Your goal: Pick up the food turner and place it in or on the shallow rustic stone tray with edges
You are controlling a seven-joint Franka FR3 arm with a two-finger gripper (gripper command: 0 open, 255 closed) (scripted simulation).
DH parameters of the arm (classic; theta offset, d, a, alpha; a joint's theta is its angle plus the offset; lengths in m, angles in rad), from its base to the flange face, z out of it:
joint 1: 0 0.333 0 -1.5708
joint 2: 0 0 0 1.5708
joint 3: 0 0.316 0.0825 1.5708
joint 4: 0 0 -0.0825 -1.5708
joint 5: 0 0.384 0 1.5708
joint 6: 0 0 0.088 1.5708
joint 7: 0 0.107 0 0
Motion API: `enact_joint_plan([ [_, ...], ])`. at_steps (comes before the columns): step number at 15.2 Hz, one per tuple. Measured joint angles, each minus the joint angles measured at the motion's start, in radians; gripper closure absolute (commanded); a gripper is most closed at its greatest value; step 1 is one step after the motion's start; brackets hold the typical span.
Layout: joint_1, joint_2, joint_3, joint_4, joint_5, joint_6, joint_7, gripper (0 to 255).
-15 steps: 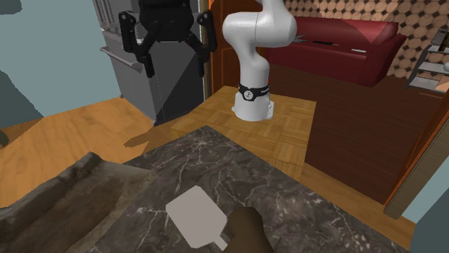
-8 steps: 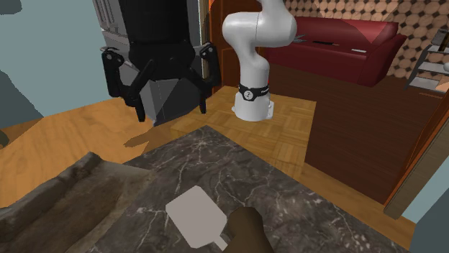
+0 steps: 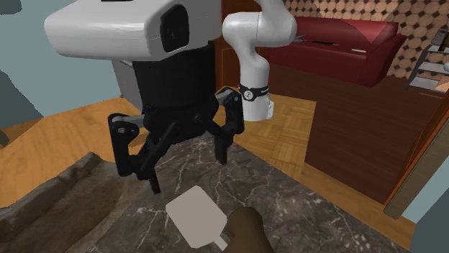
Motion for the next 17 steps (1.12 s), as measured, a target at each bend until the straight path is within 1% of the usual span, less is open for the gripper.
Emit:
enact_joint_plan([
  [4, 0.018, 0.102, 0.035, 0.1, 0.003, 0.016, -0.086, 0],
  [8, 0.02, 0.135, 0.04, 0.099, 0.005, 0.052, -0.102, 0],
  [11, 0.02, 0.154, 0.041, 0.078, 0.006, 0.092, -0.104, 0],
  [17, 0.021, 0.166, 0.042, 0.077, 0.006, 0.105, -0.103, 0],
])
